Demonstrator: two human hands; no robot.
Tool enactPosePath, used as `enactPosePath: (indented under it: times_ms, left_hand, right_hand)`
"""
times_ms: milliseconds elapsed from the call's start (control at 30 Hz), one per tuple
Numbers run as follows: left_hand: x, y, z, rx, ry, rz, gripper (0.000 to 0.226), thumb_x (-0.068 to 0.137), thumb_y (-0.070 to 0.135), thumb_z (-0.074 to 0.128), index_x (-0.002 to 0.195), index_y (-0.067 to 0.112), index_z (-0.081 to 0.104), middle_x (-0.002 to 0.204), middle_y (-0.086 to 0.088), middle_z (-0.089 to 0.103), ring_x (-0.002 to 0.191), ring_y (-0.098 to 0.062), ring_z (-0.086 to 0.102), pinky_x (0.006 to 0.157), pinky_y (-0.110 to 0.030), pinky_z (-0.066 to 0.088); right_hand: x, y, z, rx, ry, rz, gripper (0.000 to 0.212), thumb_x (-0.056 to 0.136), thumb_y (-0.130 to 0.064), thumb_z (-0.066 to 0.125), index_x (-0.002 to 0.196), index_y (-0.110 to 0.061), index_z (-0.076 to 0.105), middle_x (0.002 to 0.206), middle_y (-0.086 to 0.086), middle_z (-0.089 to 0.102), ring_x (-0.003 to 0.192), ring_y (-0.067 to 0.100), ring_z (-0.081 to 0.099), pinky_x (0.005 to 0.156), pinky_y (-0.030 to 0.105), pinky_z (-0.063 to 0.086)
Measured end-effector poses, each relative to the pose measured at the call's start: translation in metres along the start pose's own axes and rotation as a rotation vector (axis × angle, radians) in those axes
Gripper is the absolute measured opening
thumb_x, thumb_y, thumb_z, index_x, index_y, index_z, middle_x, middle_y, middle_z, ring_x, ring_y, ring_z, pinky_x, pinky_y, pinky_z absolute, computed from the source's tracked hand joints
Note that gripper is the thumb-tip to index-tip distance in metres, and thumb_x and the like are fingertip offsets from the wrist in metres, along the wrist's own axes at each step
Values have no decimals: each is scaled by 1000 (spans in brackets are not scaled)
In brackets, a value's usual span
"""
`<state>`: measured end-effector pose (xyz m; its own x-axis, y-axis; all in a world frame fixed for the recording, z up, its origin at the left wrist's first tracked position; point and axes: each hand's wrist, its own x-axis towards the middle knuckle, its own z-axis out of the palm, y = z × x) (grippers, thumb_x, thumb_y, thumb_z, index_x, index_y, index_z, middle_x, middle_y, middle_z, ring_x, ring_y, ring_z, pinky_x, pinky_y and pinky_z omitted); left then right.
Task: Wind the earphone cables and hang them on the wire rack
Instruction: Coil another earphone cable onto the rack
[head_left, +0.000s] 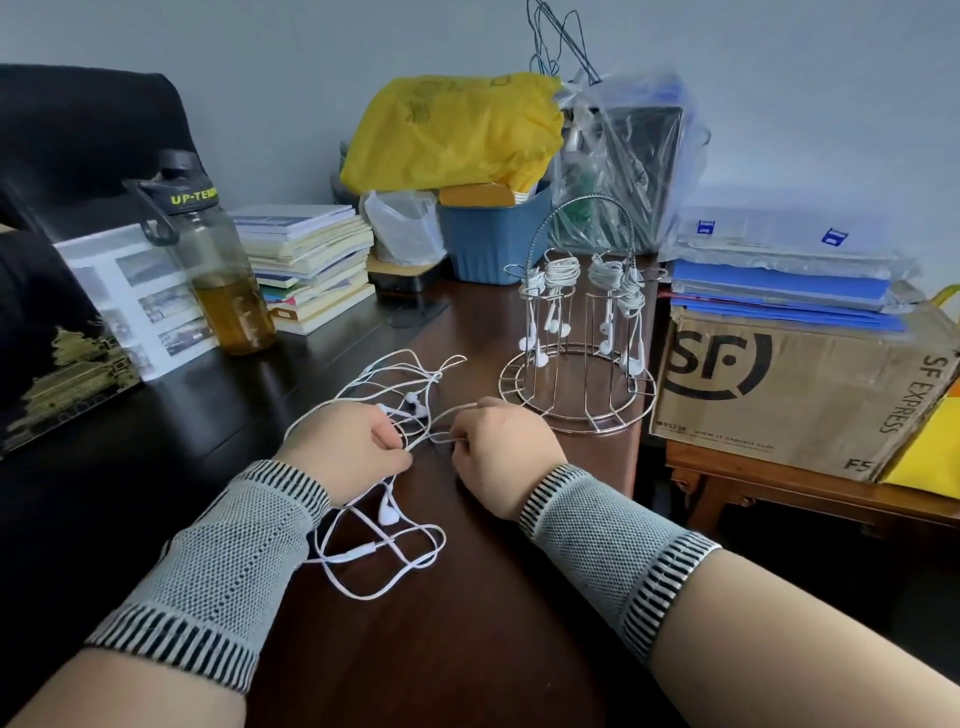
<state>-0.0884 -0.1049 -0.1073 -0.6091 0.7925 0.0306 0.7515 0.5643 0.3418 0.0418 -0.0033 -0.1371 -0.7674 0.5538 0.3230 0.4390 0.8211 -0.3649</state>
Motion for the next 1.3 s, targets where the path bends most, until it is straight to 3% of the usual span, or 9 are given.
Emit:
enactPosePath:
  times_ms: [367, 500, 667, 767, 867, 933, 1067, 1167, 1300]
  left_hand:
    - [8, -8, 5, -413, 374, -31, 11, 94, 18, 55, 87, 17, 63, 75, 6, 68, 73, -4, 61, 61, -18, 38]
    - [13, -13, 8, -291, 474, -118, 15, 95, 21, 53, 89, 17, 65, 86, -3, 71, 81, -21, 64, 72, -30, 47]
    - [7, -7, 6, -47, 489, -106, 29, 94, 31, 58, 122, 23, 61, 125, -3, 58, 112, -25, 54, 90, -38, 44]
    - [-2, 11, 3, -57, 508, 117, 20, 92, 40, 59, 105, 28, 66, 106, 8, 61, 100, -16, 58, 85, -33, 46]
    - [-7, 21, 11, 4, 225, 185, 24, 80, 55, 66, 86, 32, 65, 79, 19, 60, 81, -7, 58, 76, -27, 50]
    - [-7, 21, 13, 121, 99, 158, 24, 78, 56, 67, 84, 33, 65, 80, 20, 63, 84, -7, 58, 77, -27, 50]
    - [-4, 14, 12, 169, 123, 122, 13, 85, 35, 62, 79, 25, 67, 84, 10, 68, 89, -16, 63, 78, -30, 52]
    - [-4, 12, 12, 140, 168, 98, 14, 86, 30, 59, 80, 22, 68, 80, 7, 67, 84, -18, 62, 72, -29, 50]
    - [-3, 9, 10, 34, 209, 86, 16, 88, 29, 58, 74, 23, 62, 74, 6, 66, 77, -17, 60, 71, -31, 50]
  right_hand:
    - [2, 15, -13, 429, 440, 287, 19, 97, -22, 46, 79, -18, 51, 72, 5, 59, 77, 29, 56, 71, 34, 42]
    - [3, 17, -14, 540, 529, 348, 22, 97, -23, 46, 76, -18, 52, 68, 0, 57, 75, 26, 54, 72, 33, 42]
    - [3, 20, -15, 600, 531, 382, 30, 95, -24, 47, 73, -5, 55, 59, -1, 52, 66, 23, 49, 68, 33, 41]
    - [1, 20, -15, 612, 516, 370, 33, 94, -25, 48, 69, -4, 55, 54, -3, 46, 62, 21, 45, 66, 34, 40]
    - [0, 21, -14, 651, 542, 367, 38, 92, -30, 45, 76, 2, 58, 54, 0, 45, 61, 22, 45, 65, 37, 43]
    - [-1, 24, -14, 683, 603, 372, 42, 86, -34, 41, 75, 4, 57, 54, 6, 46, 59, 26, 43, 63, 39, 44]
    - [-5, 28, -13, 716, 652, 385, 42, 86, -34, 42, 75, 4, 57, 68, 22, 56, 70, 38, 50, 67, 43, 47]
    - [-7, 25, -15, 697, 536, 388, 43, 88, -36, 43, 78, 3, 59, 58, 12, 49, 62, 32, 47, 63, 36, 44]
    - [-14, 17, -19, 539, 349, 330, 48, 98, -41, 39, 81, -4, 64, 71, 10, 66, 75, 26, 60, 75, 34, 47]
